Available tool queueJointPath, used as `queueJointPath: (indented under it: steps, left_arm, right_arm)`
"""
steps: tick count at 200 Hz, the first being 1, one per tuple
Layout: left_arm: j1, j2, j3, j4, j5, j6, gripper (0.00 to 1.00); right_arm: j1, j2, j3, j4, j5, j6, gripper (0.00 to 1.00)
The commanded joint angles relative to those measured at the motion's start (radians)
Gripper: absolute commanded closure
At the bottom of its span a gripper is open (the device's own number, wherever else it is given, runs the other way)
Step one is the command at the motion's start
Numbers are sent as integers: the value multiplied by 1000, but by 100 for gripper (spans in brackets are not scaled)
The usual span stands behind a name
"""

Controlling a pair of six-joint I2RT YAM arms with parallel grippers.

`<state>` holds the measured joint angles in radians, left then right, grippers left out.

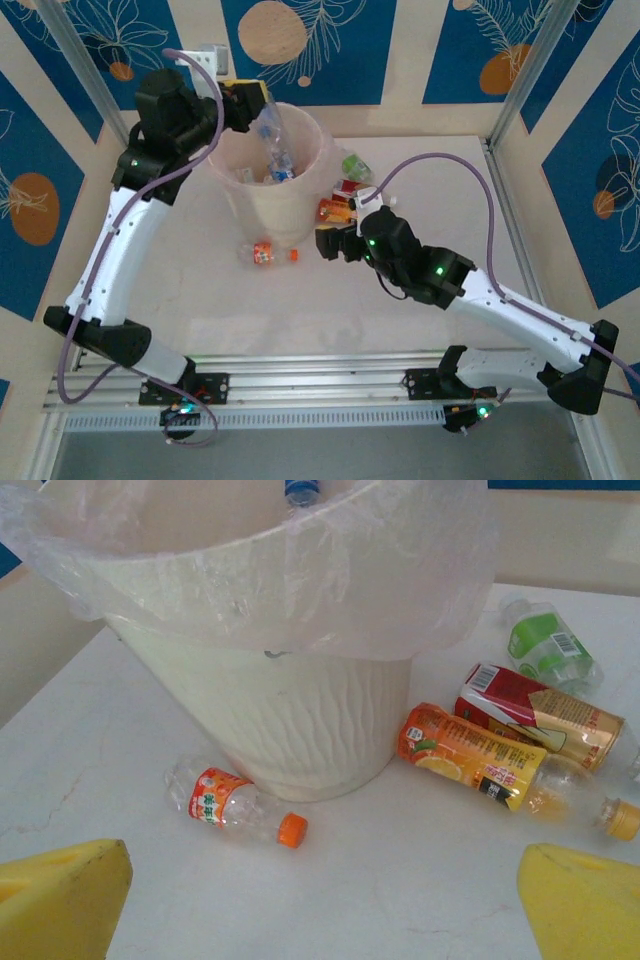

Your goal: Put the plastic bottles in the bin

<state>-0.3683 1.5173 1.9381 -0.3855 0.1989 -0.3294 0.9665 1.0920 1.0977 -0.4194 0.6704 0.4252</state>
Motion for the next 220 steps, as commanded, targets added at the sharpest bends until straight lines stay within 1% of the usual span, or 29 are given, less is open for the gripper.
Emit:
queueJointPath:
  steps: [1, 47, 76, 97, 124, 142, 180, 211, 220]
  left_arm:
    - [34, 43, 51, 6, -40, 30, 100]
    - [77, 128, 93, 1, -65, 36, 100]
    - [81, 192, 97, 1, -38, 3, 100]
    - [82, 250, 122, -28, -12, -23, 99]
    - [82, 314, 163, -86, 0, -33, 98]
    - [83, 342, 179, -112, 4, -34, 95]
    - [85, 405, 223, -190, 22, -32, 85]
    - [88, 437, 229, -218, 64, -47, 73]
    - [87, 445, 229, -222, 82, -54, 72]
  right_arm:
    - [-3, 12, 31, -32, 12, 30, 1]
    - [-11, 22, 31, -56, 31, 60, 1]
    - [-34, 30, 45, -102, 49, 108, 1]
    - [-60, 49, 71, -174, 61, 161, 1]
    - [-130, 93, 127, -316, 55, 262, 1]
    - [-175, 103, 127, -350, 10, 288, 1]
    - [-259, 95, 101, -355, -84, 341, 1]
    - [-279, 89, 91, -356, -113, 341, 1]
    - [-279, 88, 91, -359, -114, 340, 1]
